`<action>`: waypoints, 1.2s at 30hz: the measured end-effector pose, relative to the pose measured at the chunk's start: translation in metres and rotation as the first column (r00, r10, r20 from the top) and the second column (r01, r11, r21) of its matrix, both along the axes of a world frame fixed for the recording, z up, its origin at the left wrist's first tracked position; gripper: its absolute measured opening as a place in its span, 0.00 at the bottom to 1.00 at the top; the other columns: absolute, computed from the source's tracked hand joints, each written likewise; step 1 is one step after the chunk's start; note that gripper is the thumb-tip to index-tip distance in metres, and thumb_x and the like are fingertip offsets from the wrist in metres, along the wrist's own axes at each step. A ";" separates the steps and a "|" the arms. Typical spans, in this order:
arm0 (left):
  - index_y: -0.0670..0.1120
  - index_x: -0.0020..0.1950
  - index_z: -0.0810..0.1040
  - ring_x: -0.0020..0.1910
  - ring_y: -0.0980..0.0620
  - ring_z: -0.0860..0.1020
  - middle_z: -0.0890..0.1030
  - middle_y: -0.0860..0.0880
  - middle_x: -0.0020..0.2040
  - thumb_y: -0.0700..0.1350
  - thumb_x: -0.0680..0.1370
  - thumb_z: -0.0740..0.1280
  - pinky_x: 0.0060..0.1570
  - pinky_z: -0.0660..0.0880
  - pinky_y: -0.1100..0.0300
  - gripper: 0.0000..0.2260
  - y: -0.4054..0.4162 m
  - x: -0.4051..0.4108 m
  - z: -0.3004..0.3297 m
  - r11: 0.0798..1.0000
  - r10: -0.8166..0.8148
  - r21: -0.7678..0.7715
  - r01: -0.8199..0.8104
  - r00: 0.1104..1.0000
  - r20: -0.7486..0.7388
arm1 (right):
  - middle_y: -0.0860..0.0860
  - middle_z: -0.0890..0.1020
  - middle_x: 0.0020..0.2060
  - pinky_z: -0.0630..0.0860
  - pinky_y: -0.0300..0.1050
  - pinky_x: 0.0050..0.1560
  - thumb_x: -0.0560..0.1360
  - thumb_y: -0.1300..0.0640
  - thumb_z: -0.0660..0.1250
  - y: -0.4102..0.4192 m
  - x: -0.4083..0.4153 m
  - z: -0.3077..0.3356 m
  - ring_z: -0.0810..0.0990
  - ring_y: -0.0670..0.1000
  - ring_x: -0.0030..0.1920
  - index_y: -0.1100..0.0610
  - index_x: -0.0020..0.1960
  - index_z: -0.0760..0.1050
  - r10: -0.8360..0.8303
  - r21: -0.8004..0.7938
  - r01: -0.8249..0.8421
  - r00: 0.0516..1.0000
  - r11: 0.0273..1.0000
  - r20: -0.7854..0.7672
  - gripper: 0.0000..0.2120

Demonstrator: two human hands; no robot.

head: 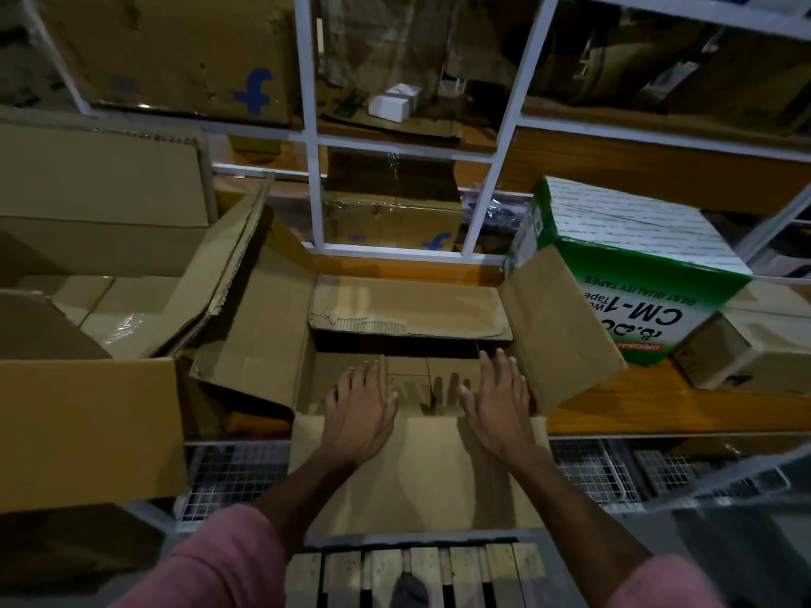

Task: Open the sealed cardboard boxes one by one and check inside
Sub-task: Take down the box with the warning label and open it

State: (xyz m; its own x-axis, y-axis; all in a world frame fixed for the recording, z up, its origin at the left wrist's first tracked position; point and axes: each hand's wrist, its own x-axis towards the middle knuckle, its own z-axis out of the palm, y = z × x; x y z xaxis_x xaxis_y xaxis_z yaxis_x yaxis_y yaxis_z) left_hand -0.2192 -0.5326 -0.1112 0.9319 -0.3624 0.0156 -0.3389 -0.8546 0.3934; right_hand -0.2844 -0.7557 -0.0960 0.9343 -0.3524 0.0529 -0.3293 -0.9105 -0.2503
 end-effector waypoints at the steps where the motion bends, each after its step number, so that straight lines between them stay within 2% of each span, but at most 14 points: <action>1: 0.46 0.79 0.59 0.76 0.44 0.62 0.65 0.44 0.77 0.60 0.84 0.53 0.73 0.63 0.44 0.28 -0.002 0.003 0.003 1.000 -0.002 0.002 0.002 1.000 -0.010 | 0.60 0.54 0.81 0.51 0.59 0.79 0.84 0.44 0.55 0.003 0.003 0.002 0.50 0.61 0.81 0.56 0.82 0.53 0.014 0.020 -0.014 1.000 1.000 -0.001 0.31; 5: 0.47 0.74 0.67 0.70 0.44 0.68 0.72 0.44 0.71 0.59 0.84 0.53 0.69 0.64 0.45 0.23 -0.008 0.015 0.006 0.996 -0.042 0.079 0.048 0.996 -0.084 | 0.59 0.65 0.76 0.62 0.56 0.73 0.84 0.44 0.55 0.006 0.023 0.004 0.63 0.61 0.75 0.57 0.79 0.61 0.083 0.121 -0.067 0.988 0.990 -0.131 0.27; 7: 0.47 0.73 0.68 0.69 0.44 0.69 0.72 0.44 0.70 0.59 0.84 0.54 0.69 0.64 0.45 0.23 -0.012 0.023 0.003 0.991 -0.071 0.105 0.084 0.990 -0.120 | 0.58 0.66 0.76 0.64 0.57 0.72 0.84 0.44 0.56 0.003 0.040 0.000 0.65 0.61 0.74 0.56 0.78 0.63 0.127 0.155 -0.092 0.965 0.984 -0.230 0.27; 10: 0.47 0.73 0.68 0.71 0.44 0.67 0.70 0.44 0.72 0.59 0.84 0.55 0.70 0.62 0.45 0.23 -0.024 0.040 -0.001 0.982 -0.096 0.142 0.122 0.979 -0.179 | 0.58 0.60 0.79 0.59 0.58 0.76 0.83 0.43 0.59 -0.006 0.070 -0.009 0.60 0.62 0.78 0.55 0.80 0.58 0.162 0.130 -0.126 0.934 0.983 -0.320 0.30; 12: 0.47 0.75 0.65 0.73 0.44 0.65 0.67 0.44 0.75 0.59 0.84 0.55 0.72 0.61 0.44 0.25 -0.032 0.054 -0.004 0.979 -0.090 0.161 0.122 0.977 -0.193 | 0.57 0.55 0.81 0.56 0.60 0.78 0.81 0.42 0.61 -0.012 0.089 -0.013 0.55 0.64 0.79 0.54 0.82 0.51 0.166 0.107 -0.139 0.937 0.984 -0.309 0.36; 16: 0.45 0.80 0.55 0.78 0.39 0.57 0.58 0.40 0.80 0.61 0.84 0.53 0.76 0.57 0.43 0.30 -0.048 0.088 -0.005 0.970 -0.131 0.202 0.136 0.991 -0.037 | 0.55 0.43 0.82 0.47 0.64 0.78 0.80 0.41 0.61 -0.024 0.129 -0.002 0.42 0.63 0.81 0.50 0.83 0.39 0.265 0.059 -0.261 0.962 0.963 -0.070 0.42; 19: 0.45 0.82 0.50 0.82 0.39 0.46 0.48 0.40 0.83 0.62 0.83 0.53 0.77 0.51 0.38 0.33 -0.066 0.122 0.007 0.978 -0.112 0.183 0.097 0.991 0.070 | 0.51 0.34 0.81 0.41 0.62 0.76 0.82 0.42 0.58 -0.034 0.168 0.017 0.34 0.60 0.81 0.49 0.83 0.38 0.315 0.007 -0.315 0.948 0.949 0.043 0.40; 22: 0.46 0.83 0.44 0.81 0.40 0.38 0.38 0.42 0.83 0.63 0.83 0.52 0.76 0.44 0.36 0.36 -0.081 0.160 0.011 0.981 -0.082 0.187 0.058 0.989 0.124 | 0.49 0.34 0.81 0.42 0.69 0.76 0.83 0.40 0.55 -0.049 0.201 0.016 0.33 0.60 0.81 0.49 0.83 0.41 0.279 0.021 -0.279 0.959 0.960 -0.038 0.36; 25: 0.50 0.83 0.39 0.80 0.41 0.32 0.31 0.48 0.81 0.66 0.82 0.49 0.75 0.39 0.33 0.37 -0.086 0.190 0.005 0.975 -0.065 0.214 0.063 0.998 0.004 | 0.48 0.32 0.81 0.40 0.72 0.76 0.83 0.40 0.55 -0.061 0.217 -0.002 0.31 0.61 0.80 0.49 0.83 0.42 0.251 0.049 -0.246 0.948 0.968 -0.198 0.36; 28: 0.53 0.83 0.37 0.78 0.42 0.28 0.28 0.53 0.80 0.69 0.81 0.48 0.72 0.33 0.32 0.37 -0.088 0.207 -0.005 0.972 -0.057 0.221 0.085 0.990 -0.131 | 0.47 0.31 0.80 0.38 0.74 0.75 0.82 0.39 0.54 -0.067 0.224 -0.017 0.29 0.62 0.79 0.48 0.83 0.40 0.280 0.042 -0.278 0.931 0.960 -0.233 0.37; 32: 0.56 0.81 0.31 0.78 0.43 0.27 0.25 0.56 0.79 0.70 0.80 0.49 0.73 0.35 0.29 0.39 -0.088 0.211 -0.016 0.973 -0.047 0.217 0.086 0.983 -0.179 | 0.47 0.32 0.81 0.38 0.75 0.73 0.82 0.37 0.53 -0.069 0.230 -0.023 0.30 0.62 0.79 0.46 0.82 0.38 0.274 0.030 -0.276 0.929 0.961 -0.247 0.37; 36: 0.56 0.81 0.32 0.78 0.43 0.27 0.27 0.56 0.79 0.69 0.81 0.50 0.74 0.37 0.29 0.38 -0.081 0.202 -0.019 0.984 -0.075 0.154 0.090 0.992 -0.102 | 0.47 0.31 0.81 0.40 0.76 0.73 0.82 0.38 0.54 -0.067 0.226 -0.024 0.29 0.62 0.79 0.47 0.83 0.38 0.282 0.023 -0.285 0.931 0.958 -0.234 0.38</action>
State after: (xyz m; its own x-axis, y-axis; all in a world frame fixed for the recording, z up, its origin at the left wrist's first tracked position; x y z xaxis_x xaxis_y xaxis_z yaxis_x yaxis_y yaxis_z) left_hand -0.0168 -0.6136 -0.1306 0.8932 -0.4286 -0.1357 -0.3781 -0.8794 0.2893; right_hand -0.0586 -0.8230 -0.1201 0.9820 -0.0720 -0.1749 -0.1049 -0.9767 -0.1871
